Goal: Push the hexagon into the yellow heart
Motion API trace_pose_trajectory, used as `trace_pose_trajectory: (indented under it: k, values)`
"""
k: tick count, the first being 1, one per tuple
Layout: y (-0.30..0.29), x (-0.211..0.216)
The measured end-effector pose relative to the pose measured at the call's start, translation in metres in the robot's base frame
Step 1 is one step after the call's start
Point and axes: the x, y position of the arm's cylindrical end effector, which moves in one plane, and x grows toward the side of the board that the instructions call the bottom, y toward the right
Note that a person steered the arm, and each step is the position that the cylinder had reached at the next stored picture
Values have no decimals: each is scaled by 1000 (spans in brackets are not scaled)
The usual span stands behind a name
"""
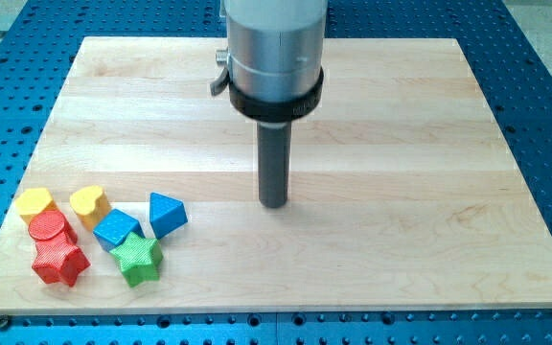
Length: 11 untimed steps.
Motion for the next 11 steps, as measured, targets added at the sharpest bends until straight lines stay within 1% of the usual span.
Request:
trace_pose_trajectory:
  k: [2, 3, 4, 5, 6, 7, 8, 9, 10, 11]
  values:
    - [-6, 66]
    - [-16, 65]
    - [-29, 26]
    - [-51, -46]
    - [-132, -99]
    - [-237, -78]
    - [-301, -28]
    - [-304, -6]
    - [-265, 1]
    - [-251, 3]
